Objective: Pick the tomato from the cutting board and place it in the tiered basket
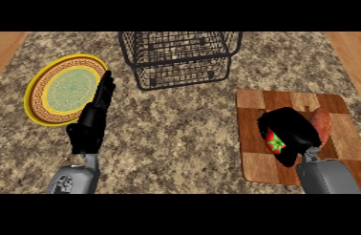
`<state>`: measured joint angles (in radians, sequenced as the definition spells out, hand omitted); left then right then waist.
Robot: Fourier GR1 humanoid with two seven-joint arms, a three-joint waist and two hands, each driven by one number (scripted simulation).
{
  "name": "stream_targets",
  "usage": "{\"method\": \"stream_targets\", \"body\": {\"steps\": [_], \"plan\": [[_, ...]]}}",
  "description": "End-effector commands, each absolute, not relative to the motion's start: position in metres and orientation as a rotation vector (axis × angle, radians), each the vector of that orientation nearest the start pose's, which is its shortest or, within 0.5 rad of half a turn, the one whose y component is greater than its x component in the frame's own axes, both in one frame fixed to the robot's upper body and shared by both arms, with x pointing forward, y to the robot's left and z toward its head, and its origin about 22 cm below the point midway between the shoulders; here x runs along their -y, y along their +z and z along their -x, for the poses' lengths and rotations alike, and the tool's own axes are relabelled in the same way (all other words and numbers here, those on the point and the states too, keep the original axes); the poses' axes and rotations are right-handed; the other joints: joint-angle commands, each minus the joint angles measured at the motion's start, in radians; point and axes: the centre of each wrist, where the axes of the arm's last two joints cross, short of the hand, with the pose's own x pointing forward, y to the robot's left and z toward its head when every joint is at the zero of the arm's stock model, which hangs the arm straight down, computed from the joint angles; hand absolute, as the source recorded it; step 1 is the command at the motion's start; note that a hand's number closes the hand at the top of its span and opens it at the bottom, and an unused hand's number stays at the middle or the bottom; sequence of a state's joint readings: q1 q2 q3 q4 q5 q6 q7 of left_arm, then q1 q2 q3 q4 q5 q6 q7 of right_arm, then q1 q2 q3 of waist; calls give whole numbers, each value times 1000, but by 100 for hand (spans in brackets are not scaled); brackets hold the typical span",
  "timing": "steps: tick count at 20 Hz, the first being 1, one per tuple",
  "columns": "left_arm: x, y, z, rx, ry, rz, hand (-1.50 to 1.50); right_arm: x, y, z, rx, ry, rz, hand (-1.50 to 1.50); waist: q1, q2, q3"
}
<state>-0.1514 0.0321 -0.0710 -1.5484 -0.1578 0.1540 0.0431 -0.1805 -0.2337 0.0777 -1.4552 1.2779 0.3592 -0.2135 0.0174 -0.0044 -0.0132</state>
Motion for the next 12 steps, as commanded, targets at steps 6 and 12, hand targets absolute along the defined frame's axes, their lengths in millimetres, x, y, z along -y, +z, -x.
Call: {"method": "stream_targets", "body": {"steps": [6, 12], "plan": [[-182, 31, -276, 1675, -180, -115, 0, 103, 44, -293, 908, 1592, 1021, 150, 89, 9, 10], [-179, 29, -280, 1688, -195, -112, 0, 56, 67, -297, 869, 1448, 1193, 150, 94, 13, 13]]}}
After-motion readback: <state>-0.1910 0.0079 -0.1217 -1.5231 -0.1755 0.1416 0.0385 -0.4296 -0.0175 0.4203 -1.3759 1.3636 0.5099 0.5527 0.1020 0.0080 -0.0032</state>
